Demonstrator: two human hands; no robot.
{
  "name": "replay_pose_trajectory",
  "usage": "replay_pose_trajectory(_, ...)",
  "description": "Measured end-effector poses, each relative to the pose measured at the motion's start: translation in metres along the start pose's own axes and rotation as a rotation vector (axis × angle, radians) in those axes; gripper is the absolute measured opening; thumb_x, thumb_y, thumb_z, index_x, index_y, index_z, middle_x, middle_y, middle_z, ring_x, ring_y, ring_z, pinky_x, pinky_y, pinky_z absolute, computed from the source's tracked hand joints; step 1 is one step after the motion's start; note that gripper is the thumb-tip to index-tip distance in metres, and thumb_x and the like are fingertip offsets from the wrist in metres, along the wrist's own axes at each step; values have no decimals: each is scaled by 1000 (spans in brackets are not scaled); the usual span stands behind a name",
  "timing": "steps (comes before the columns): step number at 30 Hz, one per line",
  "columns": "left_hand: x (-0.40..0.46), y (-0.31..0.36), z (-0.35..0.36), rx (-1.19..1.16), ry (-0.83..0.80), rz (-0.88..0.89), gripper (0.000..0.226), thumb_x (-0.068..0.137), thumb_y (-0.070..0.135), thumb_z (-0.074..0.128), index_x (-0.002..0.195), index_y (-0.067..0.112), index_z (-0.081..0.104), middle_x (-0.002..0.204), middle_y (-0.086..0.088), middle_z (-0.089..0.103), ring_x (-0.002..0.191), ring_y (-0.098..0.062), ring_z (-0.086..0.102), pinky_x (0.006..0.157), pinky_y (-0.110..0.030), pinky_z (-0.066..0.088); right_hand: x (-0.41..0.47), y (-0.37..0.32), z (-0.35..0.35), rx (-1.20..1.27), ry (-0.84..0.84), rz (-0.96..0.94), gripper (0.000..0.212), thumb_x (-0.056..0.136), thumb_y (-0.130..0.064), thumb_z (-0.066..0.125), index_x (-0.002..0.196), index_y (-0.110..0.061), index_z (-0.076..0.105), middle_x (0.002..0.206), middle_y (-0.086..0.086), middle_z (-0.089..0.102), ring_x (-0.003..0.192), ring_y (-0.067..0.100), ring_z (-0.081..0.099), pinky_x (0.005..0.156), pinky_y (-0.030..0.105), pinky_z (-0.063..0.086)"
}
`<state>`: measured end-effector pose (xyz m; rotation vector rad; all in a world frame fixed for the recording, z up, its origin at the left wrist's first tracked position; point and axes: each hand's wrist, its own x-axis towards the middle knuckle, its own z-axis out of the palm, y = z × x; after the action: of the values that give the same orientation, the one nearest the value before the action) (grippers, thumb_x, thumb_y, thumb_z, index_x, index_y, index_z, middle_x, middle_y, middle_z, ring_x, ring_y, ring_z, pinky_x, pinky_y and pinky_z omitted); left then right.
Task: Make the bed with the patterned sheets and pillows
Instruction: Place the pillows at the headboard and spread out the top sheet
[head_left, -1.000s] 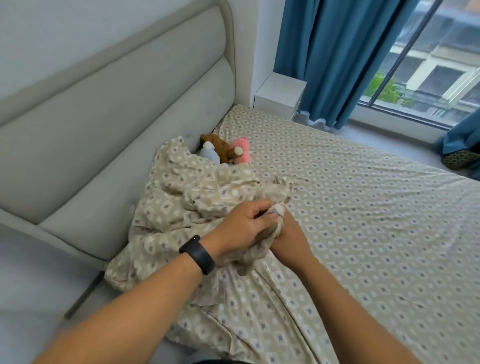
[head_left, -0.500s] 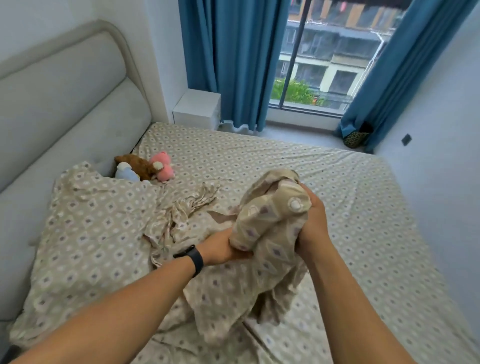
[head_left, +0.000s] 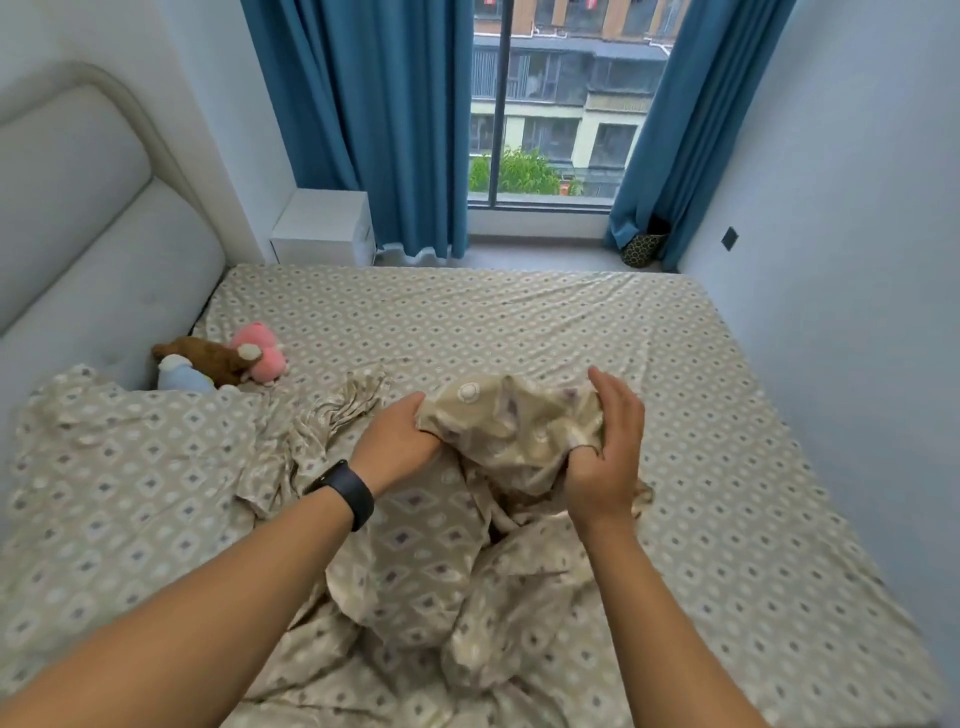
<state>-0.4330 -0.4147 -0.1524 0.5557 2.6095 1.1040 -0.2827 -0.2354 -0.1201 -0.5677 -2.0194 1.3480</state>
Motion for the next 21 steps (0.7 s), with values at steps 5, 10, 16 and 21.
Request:
replay_pose_trajectory(5,-4,-11,-30,22,6,-61,15,86,32,59,98,28,68,98,6,72,92,-20,65,77,-37,50,9,-21,28,-94,-446,-21,58,86,-36,48,143,-28,55,140,-12,48,134,7,40,118,42,33)
replay_pose_trajectory(10,-21,12,-52,-315,-187,-57,23,73,12,74,95,18,73,90,1,77,86,-16,71,77,-36,57,-8,-20,76,-515,-806,5,124,62,-83,71,158,-49,-1,167,-2,12,153,22,12,124,49,21)
replay_pose_trajectory(16,-30,22,-63,-535,-238,13,34,69,22,79,103,18,73,100,-7,75,98,-29,70,87,-47,57,-29,-17,102,-140,-454,187,57,79,-28,77,117,-57,47,100,-16,66,94,5,66,77,29,55)
replay_pose_trajectory(21,-27,-26,-67,-432,-320,151,79,72,17,71,141,46,44,147,16,45,138,-4,41,106,-22,40,-6,-26,82,33,-239,277,36,80,-11,80,103,-35,67,95,-13,74,92,3,69,81,28,56)
